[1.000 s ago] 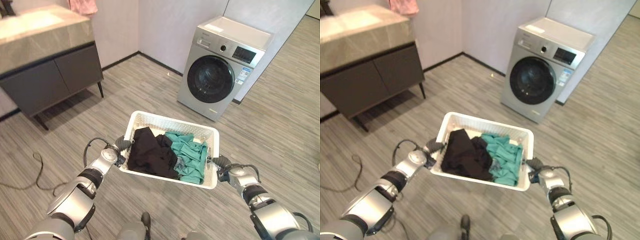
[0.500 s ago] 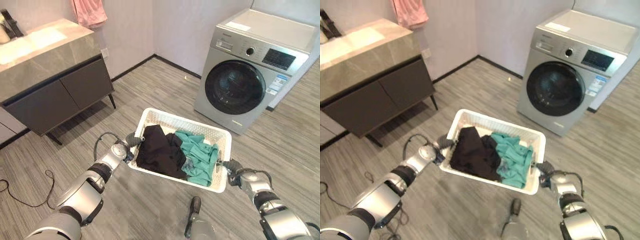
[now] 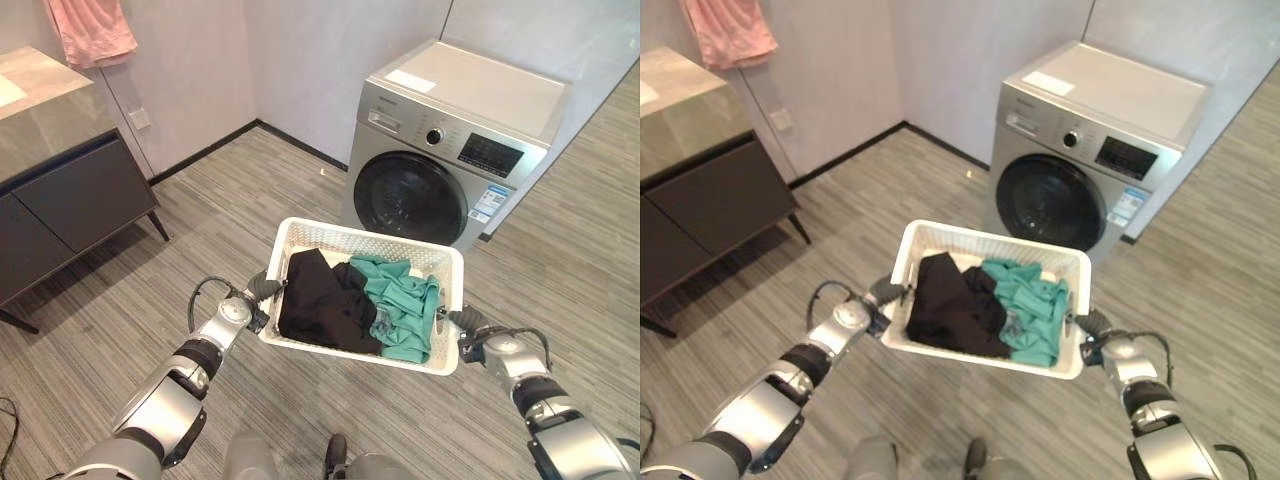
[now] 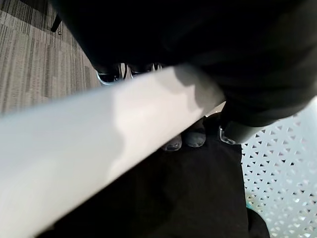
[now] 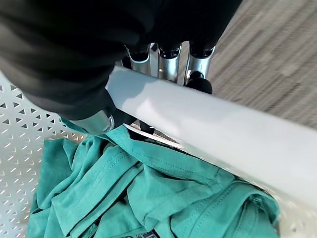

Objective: Grab the laundry basket,head to the washer,open it,put in the laundry and shut it.

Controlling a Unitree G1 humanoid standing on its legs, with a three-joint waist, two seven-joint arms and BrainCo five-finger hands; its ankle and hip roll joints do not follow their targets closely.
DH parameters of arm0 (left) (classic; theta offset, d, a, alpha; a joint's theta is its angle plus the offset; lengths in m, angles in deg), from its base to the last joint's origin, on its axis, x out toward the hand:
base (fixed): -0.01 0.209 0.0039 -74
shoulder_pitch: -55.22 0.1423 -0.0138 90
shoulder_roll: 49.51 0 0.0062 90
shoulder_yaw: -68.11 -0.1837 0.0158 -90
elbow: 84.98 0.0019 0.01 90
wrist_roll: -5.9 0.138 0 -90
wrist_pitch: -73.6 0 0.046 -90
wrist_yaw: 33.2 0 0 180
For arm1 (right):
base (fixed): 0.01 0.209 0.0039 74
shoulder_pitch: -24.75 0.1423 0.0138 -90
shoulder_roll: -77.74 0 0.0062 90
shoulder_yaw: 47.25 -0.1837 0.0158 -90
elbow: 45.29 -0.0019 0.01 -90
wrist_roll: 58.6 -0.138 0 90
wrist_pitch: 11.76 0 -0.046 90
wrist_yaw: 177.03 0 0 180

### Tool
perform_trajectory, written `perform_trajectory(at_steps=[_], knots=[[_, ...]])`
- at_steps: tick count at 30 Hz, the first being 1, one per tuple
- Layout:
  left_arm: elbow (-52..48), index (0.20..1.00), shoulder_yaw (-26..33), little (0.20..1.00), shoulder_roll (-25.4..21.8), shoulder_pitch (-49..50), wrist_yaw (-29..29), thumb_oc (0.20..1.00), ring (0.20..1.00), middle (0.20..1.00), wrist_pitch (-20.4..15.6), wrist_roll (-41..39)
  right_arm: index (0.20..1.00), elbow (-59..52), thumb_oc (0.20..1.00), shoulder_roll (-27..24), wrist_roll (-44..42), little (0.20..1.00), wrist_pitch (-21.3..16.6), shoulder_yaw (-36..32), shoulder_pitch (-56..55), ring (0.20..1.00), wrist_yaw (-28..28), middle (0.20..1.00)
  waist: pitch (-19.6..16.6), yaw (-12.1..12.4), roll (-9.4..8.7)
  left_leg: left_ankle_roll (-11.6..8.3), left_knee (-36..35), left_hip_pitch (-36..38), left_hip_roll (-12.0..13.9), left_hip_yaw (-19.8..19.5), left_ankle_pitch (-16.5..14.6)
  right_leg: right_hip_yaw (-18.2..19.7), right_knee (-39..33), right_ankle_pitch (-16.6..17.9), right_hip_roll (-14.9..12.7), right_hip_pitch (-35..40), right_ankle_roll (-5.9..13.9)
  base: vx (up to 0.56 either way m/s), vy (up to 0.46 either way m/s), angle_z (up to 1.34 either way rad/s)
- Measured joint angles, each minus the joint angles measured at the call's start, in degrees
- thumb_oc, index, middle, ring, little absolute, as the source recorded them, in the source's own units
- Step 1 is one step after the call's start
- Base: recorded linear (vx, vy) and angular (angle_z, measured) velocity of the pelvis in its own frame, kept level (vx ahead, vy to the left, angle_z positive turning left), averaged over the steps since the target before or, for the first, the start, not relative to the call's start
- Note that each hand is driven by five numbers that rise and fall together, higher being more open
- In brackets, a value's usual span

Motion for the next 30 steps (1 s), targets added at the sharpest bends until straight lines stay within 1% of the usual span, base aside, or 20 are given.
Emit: perform_trajectory(at_steps=[2, 3, 4, 5, 6, 7, 8, 9, 10, 11, 12, 14, 17, 19, 23, 24, 25, 26, 27, 30], knots=[[-0.1, 0.2, -0.3, 0.2, 0.0, -0.5, -0.2, 0.2, 0.2, 0.2, 0.0, 0.0, 0.2, -0.2, 0.2, -0.1, 0.0, 0.2, 0.0, -0.1, -0.3, 0.2, 0.0, 0.2, 0.3, 0.1, 0.87, -0.64, -13.0, 1.0, -1.8, 0.1, 0.7, -0.2, -1.8, 0.2, 0.1, 1.7, 1.35, 0.22, 0.105, 0.03], [0.2, 0.2, -1.4, 0.2, -0.1, -0.6, -0.5, 0.2, 0.2, 0.2, 0.0, 0.0, 0.2, -0.2, 0.2, -0.1, 0.0, 0.2, -0.1, -0.1, -0.4, 0.2, 0.0, 0.2, 0.3, 0.3, 1.46, -1.63, -19.9, 1.1, -2.7, 0.1, 1.6, 0.0, -2.5, -0.7, 0.2, 2.2, 1.59, 0.21, 0.124, 0.05], [0.4, 0.2, -2.5, 0.2, 0.0, -0.8, -0.6, 0.2, 0.2, 0.2, 0.0, 0.0, 0.2, 0.1, 0.2, -0.2, 0.1, 0.2, -0.1, -0.2, -0.6, 0.2, 0.1, 0.2, 0.2, 0.4, 2.15, -1.98, -26.0, 2.5, -3.8, 0.0, 3.0, 0.5, -2.9, -0.8, 0.5, 2.6, 2.79, 0.22, 0.143, -0.05], [0.8, 0.2, -2.8, 0.2, 0.0, -0.6, -0.6, 0.2, 0.2, 0.2, 0.0, 0.0, 0.2, 0.2, 0.2, -0.2, 0.1, 0.2, -0.1, -0.3, -0.7, 0.2, 0.1, 0.2, 0.3, 0.7, 2.89, -1.98, -28.8, 3.9, -3.8, -0.1, 3.1, 1.3, -2.8, -1.2, 0.7, 2.8, 3.62, 0.23, 0.163, -0.41], [0.7, 0.2, -2.9, 0.2, -0.1, 0.0, -0.6, 0.2, 0.2, 0.2, 0.1, 0.0, 0.2, 0.1, 0.2, -0.2, 0.1, 0.2, -0.1, -0.3, -0.7, 0.2, 0.1, 0.2, 0.3, 1.6, 4.9, -0.18, -31.7, 6.6, -3.5, -0.3, 5.0, 2.9, -2.3, -1.7, 1.4, 3.4, 4.95, 0.26, 0.197, -0.59], [1.2, 0.2, -2.9, 0.2, -0.1, 0.1, -0.7, 0.2, 0.2, 0.2, 0.1, 0.0, 0.2, 0.5, 0.2, 0.4, 0.2, 0.2, -0.1, -0.2, -0.7, 0.2, 0.1, 0.2, 0.4, 2.2, 4.95, 0.84, -32.1, 7.6, -3.9, -0.1, 6.7, 3.8, -2.3, -1.9, 0.9, 3.8, 5.4, 0.27, 0.211, -0.89], [1.6, 0.2, -3.0, 0.2, -0.5, 0.3, -0.8, 0.2, 0.2, 0.2, 0.1, 0.0, 0.2, 0.9, 0.2, 1.0, 0.3, 0.2, -0.1, 0.2, -0.8, 0.2, 0.0, 0.2, 0.4, 3.3, 4.74, 1.68, -31.6, 9.4, -5.9, -0.1, 7.2, 6.1, -0.9, -3.2, -1.1, 3.6, 6.74, 0.25, 0.211, -0.74], [1.5, 0.2, -3.1, 0.2, -0.7, 0.5, -0.8, 0.2, 0.2, 0.2, 0.1, 0.0, 0.2, 0.9, 0.2, 1.1, 0.5, 0.2, -0.1, 0.2, -0.8, 0.2, -0.1, 0.2, 0.3, 3.8, 4.76, 1.78, -31.7, 10.2, -6.7, 0.1, 7.2, 6.8, 0.2, -3.8, -2.0, 3.6, 7.72, 0.2, 0.191, -0.64], [1.0, 0.2, -3.7, 0.2, -1.2, 0.4, -0.8, 0.2, 0.2, 0.2, 0.1, 0.0, 0.2, 1.0, 0.2, 1.2, 0.8, 0.2, -0.3, 0.2, -0.9, 0.2, -0.3, 0.2, 0.2, 3.2, 4.5, 3.29, -31.9, 11.4, -8.9, 0.3, 6.2, 7.5, 2.2, -4.4, -3.9, 4.2, 9.06, 0.12, 0.125, -0.2], [0.5, 0.2, -3.8, 0.2, -1.2, 0.4, -0.8, 0.2, 0.2, 0.2, 0.1, 0.0, 0.2, 1.3, 0.2, 1.2, 0.8, 0.2, -0.5, 0.1, -0.9, 0.2, -0.2, 0.2, 0.2, 2.7, 4.56, 4.33, -32.3, 12.4, -9.8, 0.3, 6.1, 7.5, 4.3, -4.9, -4.9, 4.0, 9.97, 0.15, 0.153, -0.01], [0.2, 0.2, -3.8, 0.2, -1.5, 0.1, -0.8, 0.2, 0.2, 0.2, -0.1, 0.0, 0.2, 1.2, 0.2, 1.3, 0.9, 0.2, -0.5, 0.1, -1.0, 0.2, -0.2, 0.2, 0.1, 2.4, 4.86, 6.09, -32.6, 13.5, -10.2, 0.7, 6.2, 7.6, 8.8, -6.3, -6.0, 2.6, 10.78, 0.13, 0.104, -0.04], [1.1, 0.2, -3.7, 0.2, -2.3, -0.5, -0.8, 0.2, 0.2, 0.2, -0.3, 0.0, 0.2, 0.7, 0.2, 2.0, 0.9, 0.2, -0.6, 0.1, -0.3, 0.2, -0.3, 0.2, 0.0, 2.8, 3.99, 7.48, -33.0, 15.0, -11.0, 2.5, 4.8, 8.0, 14.7, -8.4, -8.0, -0.4, 11.45, 0.07, 0.049, -0.33], [1.3, 0.2, -3.8, 0.2, -3.0, -1.3, -0.9, 0.2, 0.2, 0.2, -0.3, 0.0, 0.2, -0.5, 0.2, 2.1, 0.8, 0.2, -0.9, -0.4, -0.3, 0.2, -0.2, 0.2, 0.1, 2.7, 4.32, 8.48, -33.9, 16.0, -11.0, 3.5, 4.5, 7.9, 13.9, -8.8, -9.6, -3.8, 11.28, 0.01, -0.029, -0.22], [1.2, 0.2, -3.8, 0.2, -3.0, -1.5, -0.9, 0.2, 0.2, 0.2, -0.4, 0.1, 0.2, -1.1, 0.2, 2.2, 0.7, 0.2, -0.9, -1.0, -1.1, 0.2, -0.2, 0.2, 0.0, 2.0, 4.29, 8.64, -34.4, 16.4, -11.2, 3.4, 4.3, 7.8, 9.1, -6.6, -10.9, -5.3, 12.85, 0.08, -0.072, 0.07], [0.7, 0.2, -3.6, 0.2, -3.0, -0.6, -0.9, 0.2, 0.2, 0.2, -0.4, 0.1, 0.2, -1.9, 0.2, 2.3, 0.7, 0.2, -0.9, -1.6, -2.1, 0.2, -0.2, 0.2, -0.5, 2.5, 3.49, 7.3, -35.8, 18.2, -11.4, 3.6, 3.3, 7.3, 2.5, -1.4, -11.6, -4.4, 13.29, 0.08, -0.06, 0.01], [0.2, 0.2, -3.6, 0.2, -3.0, -0.5, -0.9, 0.2, 0.2, 0.2, -0.5, 0.1, 0.2, -2.4, 0.2, 2.3, 0.7, 0.2, -1.0, -2.0, -2.8, 0.2, -0.2, 0.2, -1.0, 2.7, 2.59, 6.72, -36.4, 18.4, -11.9, 3.1, 3.6, 6.9, 0.3, 1.1, -11.6, -3.2, 12.83, 0.05, -0.046, 0.21], [-0.6, 0.2, -3.5, 0.2, -3.0, 0.4, -0.9, 0.2, 0.2, 0.2, -0.5, 0.1, 0.2, -2.3, 0.2, 2.3, 0.7, 0.2, -1.1, -2.3, -3.0, 0.2, 0.0, 0.2, -1.2, 2.7, 2.32, 6.21, -36.6, 18.8, -11.9, 2.6, 3.6, 6.5, -1.3, 4.9, -11.3, -2.2, 13.65, 0.03, -0.036, 0.27], [-1.9, 0.2, -3.4, 0.2, -3.0, 1.8, -0.9, 0.2, 0.2, 0.2, -0.5, 0.1, 0.2, -2.4, 0.2, 2.2, 0.7, 0.2, -1.2, -3.0, -3.7, 0.2, 0.1, 0.2, -1.7, 2.5, 2.92, 5.66, -36.7, 18.8, -11.2, 1.8, 3.5, 5.9, -2.9, 6.1, -10.5, -1.1, 13.93, 0.02, -0.035, 0.21], [-3.2, 0.2, -3.4, 0.2, -3.0, 2.8, -0.9, 0.2, 0.2, 0.2, -0.6, 0.1, 0.2, -2.5, 0.2, 2.1, 0.7, 0.2, -1.3, -3.8, -4.0, 0.2, 0.1, 0.2, -2.0, 2.5, 3.42, 5.34, -36.8, 18.8, -10.1, 1.6, 3.5, 5.3, -3.0, 5.9, -9.4, -0.9, 13.56, 0.02, -0.023, 0.15], [-4.2, 0.2, -3.4, 0.2, -2.9, 3.4, -1.0, 0.2, 0.2, 0.2, -0.6, 0.5, 0.2, -3.0, 0.2, 2.0, 0.7, 0.2, -1.3, -4.4, -4.7, 0.2, 0.3, 0.2, -2.1, 2.0, 3.62, 4.77, -37.2, 18.9, -8.4, 1.5, 3.7, 4.4, -2.9, 5.4, -7.5, -0.7, 12.8, 0.0, -0.013, 0.05]])
